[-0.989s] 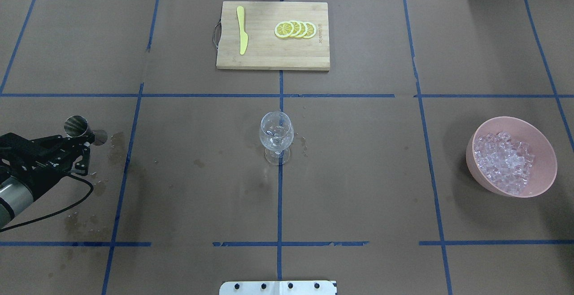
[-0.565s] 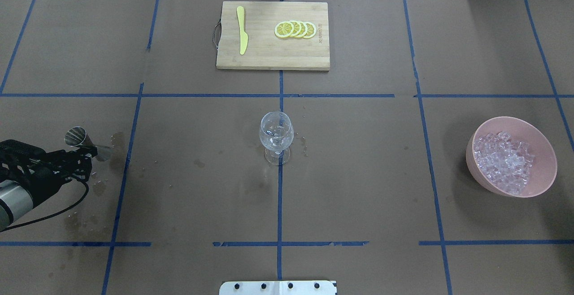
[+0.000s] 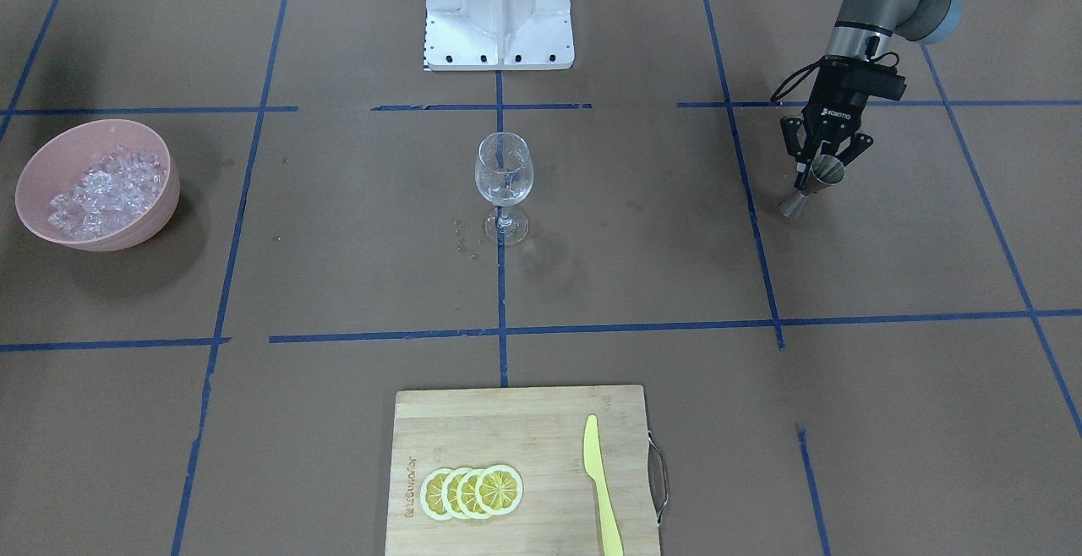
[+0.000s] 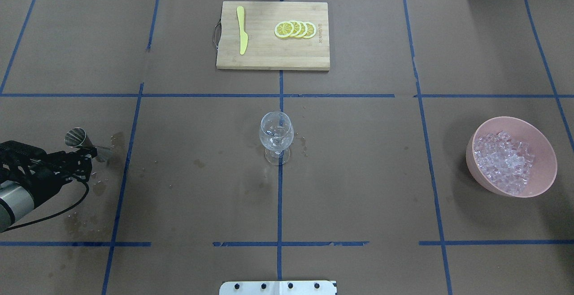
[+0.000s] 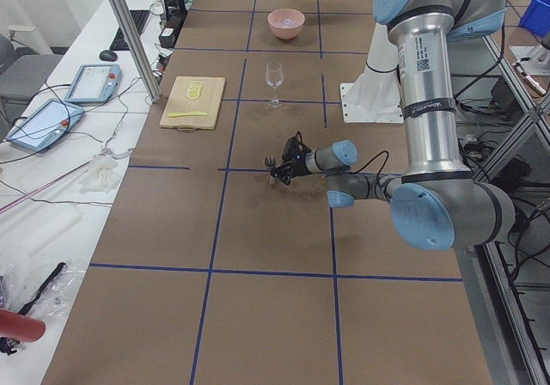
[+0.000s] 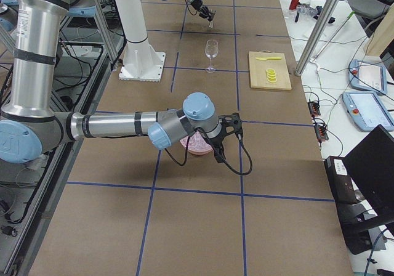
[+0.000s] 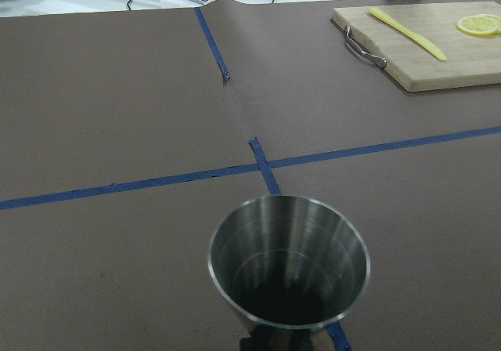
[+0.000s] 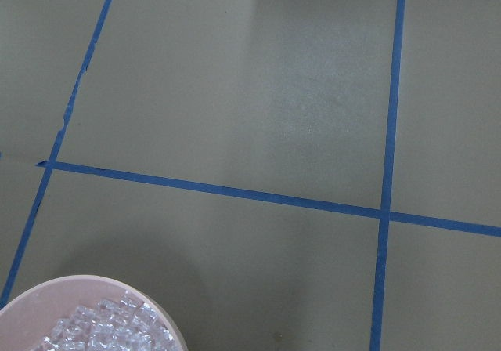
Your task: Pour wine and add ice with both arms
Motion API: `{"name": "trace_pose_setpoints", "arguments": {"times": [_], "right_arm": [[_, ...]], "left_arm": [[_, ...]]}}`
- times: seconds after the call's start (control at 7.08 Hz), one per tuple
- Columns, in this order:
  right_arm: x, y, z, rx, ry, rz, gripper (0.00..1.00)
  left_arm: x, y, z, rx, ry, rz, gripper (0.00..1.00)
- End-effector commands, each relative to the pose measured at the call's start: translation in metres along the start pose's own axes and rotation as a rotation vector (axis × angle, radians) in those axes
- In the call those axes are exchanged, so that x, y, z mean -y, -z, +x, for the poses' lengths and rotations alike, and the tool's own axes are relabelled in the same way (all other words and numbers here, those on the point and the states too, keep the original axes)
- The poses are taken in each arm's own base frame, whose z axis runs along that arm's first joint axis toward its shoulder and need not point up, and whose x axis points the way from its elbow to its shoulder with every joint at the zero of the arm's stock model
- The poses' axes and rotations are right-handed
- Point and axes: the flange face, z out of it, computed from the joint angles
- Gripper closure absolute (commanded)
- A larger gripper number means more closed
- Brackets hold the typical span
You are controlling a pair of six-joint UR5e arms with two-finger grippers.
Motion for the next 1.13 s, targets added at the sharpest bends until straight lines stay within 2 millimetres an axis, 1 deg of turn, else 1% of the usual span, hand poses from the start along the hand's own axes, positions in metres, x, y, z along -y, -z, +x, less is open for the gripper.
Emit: {"name": "trace_pose_setpoints", "arguments": {"times": [0.0, 0.85, 0.99], "right_arm": [[-0.001, 0.0, 0.001, -0.002, 0.0, -0.001, 0.0], [-0.002, -0.001, 0.002, -0.003, -0.003, -0.003, 0.0], [-0.002, -0.001, 0.002, -0.003, -0.003, -0.003, 0.0]], "left_arm": [[-0.006, -0.003, 0.0, 0.003, -0.015, -0.007, 1.0], [-0.003, -0.006, 0.009, -0.008, -0.014, 0.007, 1.0], [-0.006, -0.006, 0.01, -0.01, -0.017, 0.002, 1.0]]}}
